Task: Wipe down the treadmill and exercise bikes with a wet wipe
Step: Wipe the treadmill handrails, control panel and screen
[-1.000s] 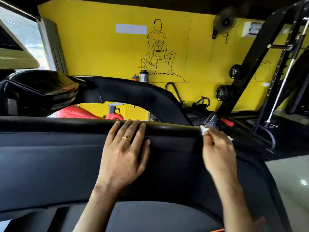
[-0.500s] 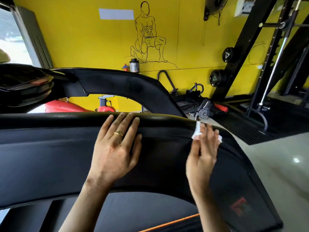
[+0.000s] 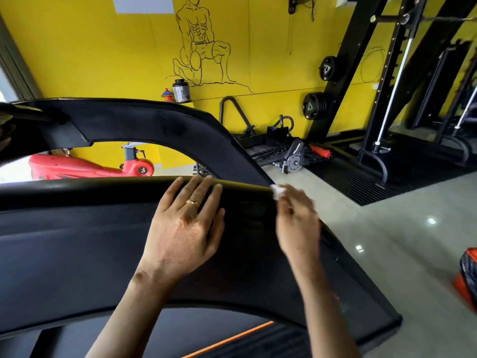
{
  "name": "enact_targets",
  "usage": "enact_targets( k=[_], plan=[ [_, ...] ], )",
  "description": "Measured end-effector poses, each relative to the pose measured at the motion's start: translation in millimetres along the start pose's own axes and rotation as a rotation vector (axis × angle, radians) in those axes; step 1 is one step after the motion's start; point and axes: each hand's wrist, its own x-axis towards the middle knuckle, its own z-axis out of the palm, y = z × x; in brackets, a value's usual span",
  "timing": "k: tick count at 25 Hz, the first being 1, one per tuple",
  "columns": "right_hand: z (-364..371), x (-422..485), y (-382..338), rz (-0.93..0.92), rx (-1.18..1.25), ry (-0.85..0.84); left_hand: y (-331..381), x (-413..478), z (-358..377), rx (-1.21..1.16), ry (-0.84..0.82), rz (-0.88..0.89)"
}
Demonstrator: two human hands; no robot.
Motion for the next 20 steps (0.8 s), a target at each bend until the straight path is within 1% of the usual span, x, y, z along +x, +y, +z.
enact_targets(
  k=[2,3,4,7,9,12,13,14,15,16,17,18,19,20],
  plan=[
    [13,-5,-18,-0.137,0.081,-0.067,16,11,13,0.017,-0.033,0.052],
    [9,-4,-18,-0.146,0.112,-0.085,24,15,19,0.022,-0.047,0.069],
    [2,0,-9,-0.094,0.115,-0.095,32,18,25,0.023,-0.060,0.076],
    [-16,-10,63,0.266,0.155,-0.126,55,22,42,0.039,-0.085,0.067],
    [-24,-29,106,0.445,0.210,-0.109,72,25,54,0.041,-0.104,0.080],
    [-30,-38,136,0.740,0.202,-0.106,95,32,73,0.011,-0.135,0.132],
    [-30,-33,135,0.784,0.186,-0.120,102,33,77,0.003,-0.143,0.142],
    [-27,-26,125,0.752,0.198,-0.108,108,34,80,-0.001,-0.144,0.147],
    [-25,-21,110,0.600,0.212,-0.083,111,34,83,0.000,-0.136,0.152],
    [-21,-20,93,0.423,0.289,-0.031,111,34,85,0.005,-0.125,0.156],
    [-15,-28,81,0.302,0.385,-0.012,111,34,86,0.008,-0.114,0.159],
    [-9,-38,81,0.229,0.412,0.028,109,33,86,0.004,-0.106,0.162],
    [-6,-49,95,0.228,0.403,0.105,107,32,86,-0.003,-0.103,0.164],
    [-3,-61,116,0.309,0.380,0.184,107,30,86,-0.005,-0.102,0.163]
  ],
)
